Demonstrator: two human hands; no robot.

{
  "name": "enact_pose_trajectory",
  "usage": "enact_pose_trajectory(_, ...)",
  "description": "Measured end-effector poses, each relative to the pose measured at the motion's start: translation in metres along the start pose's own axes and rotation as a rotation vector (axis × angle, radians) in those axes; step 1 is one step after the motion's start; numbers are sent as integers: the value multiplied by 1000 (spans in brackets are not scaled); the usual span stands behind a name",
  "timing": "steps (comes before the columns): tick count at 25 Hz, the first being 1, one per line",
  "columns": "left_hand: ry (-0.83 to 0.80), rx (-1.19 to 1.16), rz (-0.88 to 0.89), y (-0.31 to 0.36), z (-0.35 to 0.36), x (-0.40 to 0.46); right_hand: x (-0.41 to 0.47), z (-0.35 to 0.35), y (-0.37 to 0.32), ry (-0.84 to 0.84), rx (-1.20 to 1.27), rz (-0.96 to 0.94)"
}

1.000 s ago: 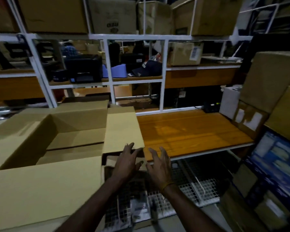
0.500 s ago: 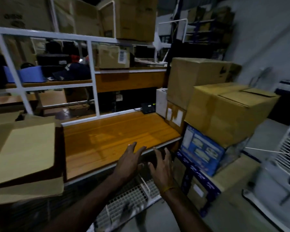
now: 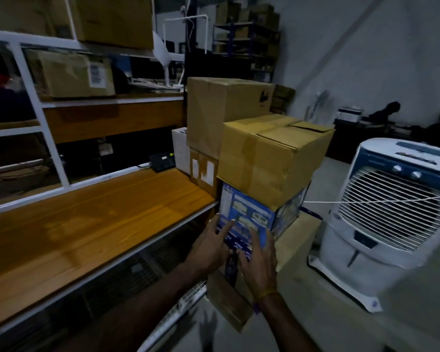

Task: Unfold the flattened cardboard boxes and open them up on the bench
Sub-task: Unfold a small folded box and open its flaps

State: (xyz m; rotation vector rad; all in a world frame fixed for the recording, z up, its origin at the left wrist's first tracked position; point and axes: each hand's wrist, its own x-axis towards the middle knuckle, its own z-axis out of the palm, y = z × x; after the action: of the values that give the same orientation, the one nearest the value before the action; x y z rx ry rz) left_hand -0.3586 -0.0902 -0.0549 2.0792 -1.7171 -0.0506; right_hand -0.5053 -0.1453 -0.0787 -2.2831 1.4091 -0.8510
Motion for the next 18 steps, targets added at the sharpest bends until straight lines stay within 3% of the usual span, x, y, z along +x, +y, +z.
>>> enact_pose_trajectory(11,116,-119,157,-23,43,118,93,25,44,136,-110,-32)
enact_pose_trajectory(18,251,-80,74,-80,66,246,186,52,85,243,-94,-15)
